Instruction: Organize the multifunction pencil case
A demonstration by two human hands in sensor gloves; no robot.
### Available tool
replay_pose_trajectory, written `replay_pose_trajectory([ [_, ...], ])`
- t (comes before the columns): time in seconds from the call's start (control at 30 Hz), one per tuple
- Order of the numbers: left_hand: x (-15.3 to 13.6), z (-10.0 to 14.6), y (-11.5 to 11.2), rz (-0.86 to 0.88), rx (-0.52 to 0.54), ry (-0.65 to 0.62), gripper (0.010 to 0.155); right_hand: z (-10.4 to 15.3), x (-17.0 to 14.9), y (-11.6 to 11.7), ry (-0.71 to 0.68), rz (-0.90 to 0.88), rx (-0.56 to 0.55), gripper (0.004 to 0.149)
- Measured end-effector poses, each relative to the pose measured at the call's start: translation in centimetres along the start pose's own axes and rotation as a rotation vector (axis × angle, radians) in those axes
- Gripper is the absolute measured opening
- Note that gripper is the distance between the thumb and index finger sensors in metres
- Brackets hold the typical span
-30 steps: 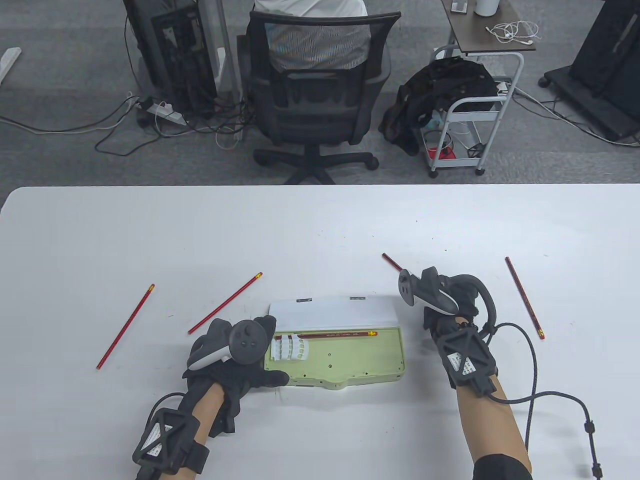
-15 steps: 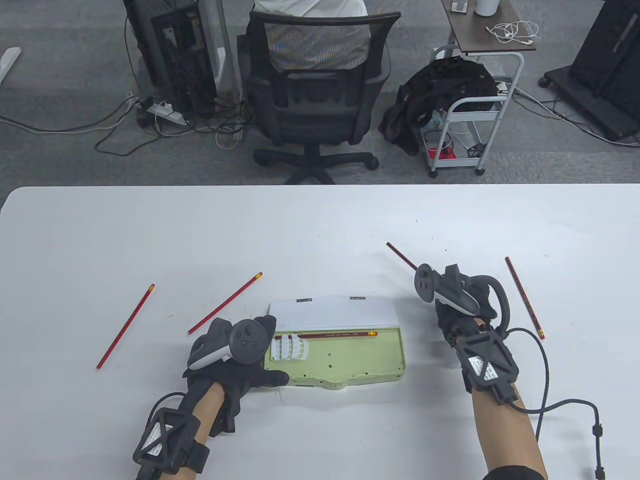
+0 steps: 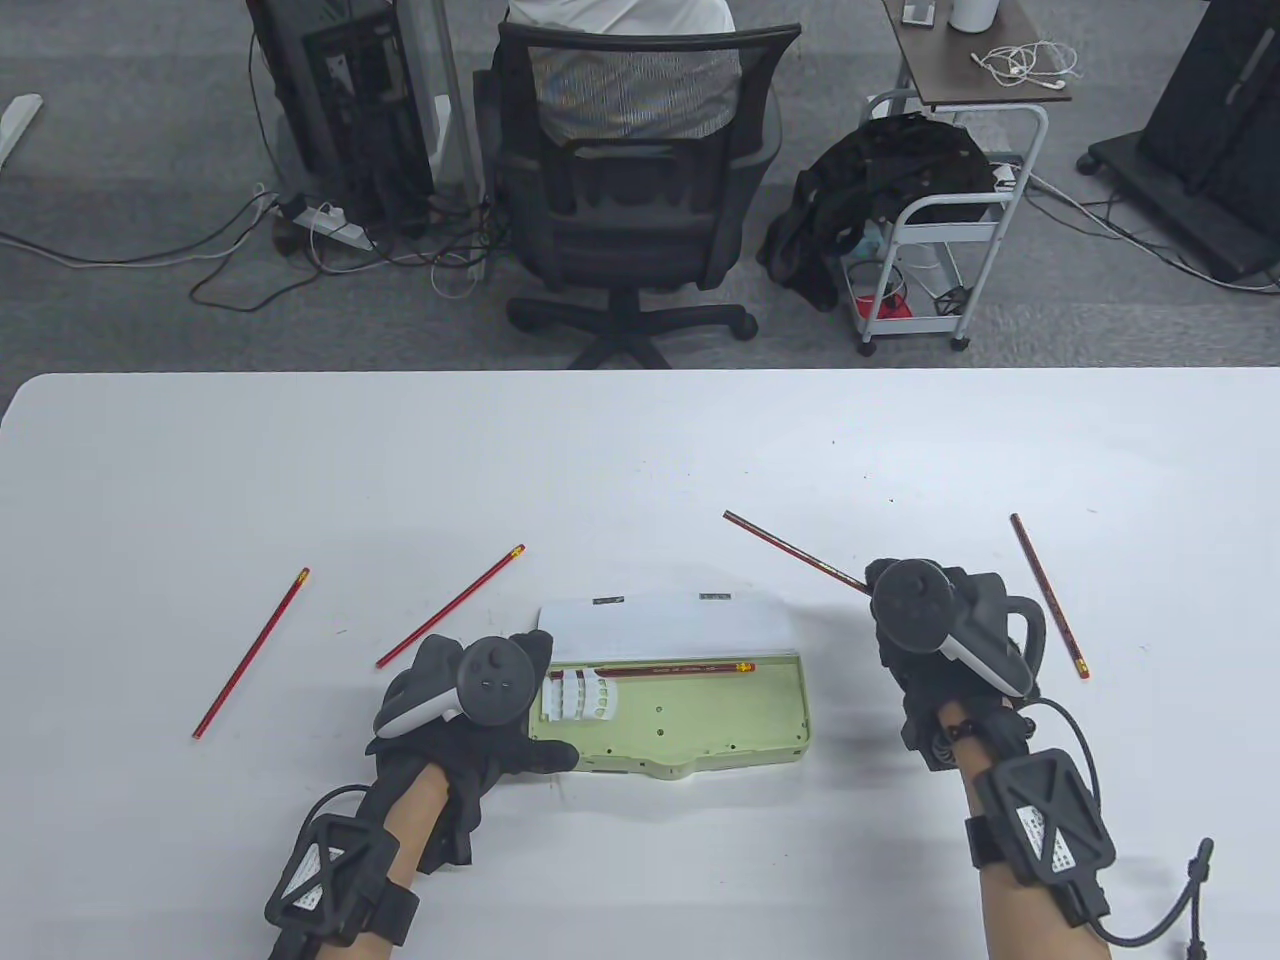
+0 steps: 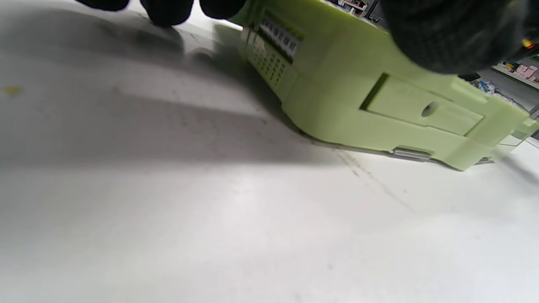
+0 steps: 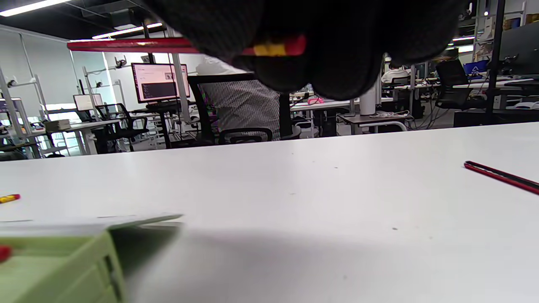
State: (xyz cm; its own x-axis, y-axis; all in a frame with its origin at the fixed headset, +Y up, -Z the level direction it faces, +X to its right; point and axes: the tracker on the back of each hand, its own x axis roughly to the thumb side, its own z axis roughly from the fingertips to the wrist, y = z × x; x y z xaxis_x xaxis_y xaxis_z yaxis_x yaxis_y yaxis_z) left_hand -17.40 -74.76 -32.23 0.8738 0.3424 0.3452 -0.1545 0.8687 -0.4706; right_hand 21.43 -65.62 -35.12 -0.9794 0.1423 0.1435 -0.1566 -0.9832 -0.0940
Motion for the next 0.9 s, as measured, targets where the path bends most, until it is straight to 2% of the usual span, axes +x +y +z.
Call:
replay_pose_trajectory([
  [0.17,0.0,0.0,0.0,-0.001,-0.004,0.002,0.116,2.0,1.7,-0.3,-0.073,0.045,-0.026,0.042],
  [0.3,0.0,0.0,0.0,0.0,-0.005,0.001,0.115,3.2,3.2,0.4,-0.147,0.101,-0.052,0.042],
  [0.4,0.0,0.0,0.0,0.005,-0.005,0.0,0.116,3.6,4.1,1.1,-0.196,0.14,-0.014,0.042],
  [0.9,-0.1,0.0,0.0,0.011,-0.002,-0.001,0.116,4.1,7.5,4.9,-0.33,0.306,0.02,0.042],
])
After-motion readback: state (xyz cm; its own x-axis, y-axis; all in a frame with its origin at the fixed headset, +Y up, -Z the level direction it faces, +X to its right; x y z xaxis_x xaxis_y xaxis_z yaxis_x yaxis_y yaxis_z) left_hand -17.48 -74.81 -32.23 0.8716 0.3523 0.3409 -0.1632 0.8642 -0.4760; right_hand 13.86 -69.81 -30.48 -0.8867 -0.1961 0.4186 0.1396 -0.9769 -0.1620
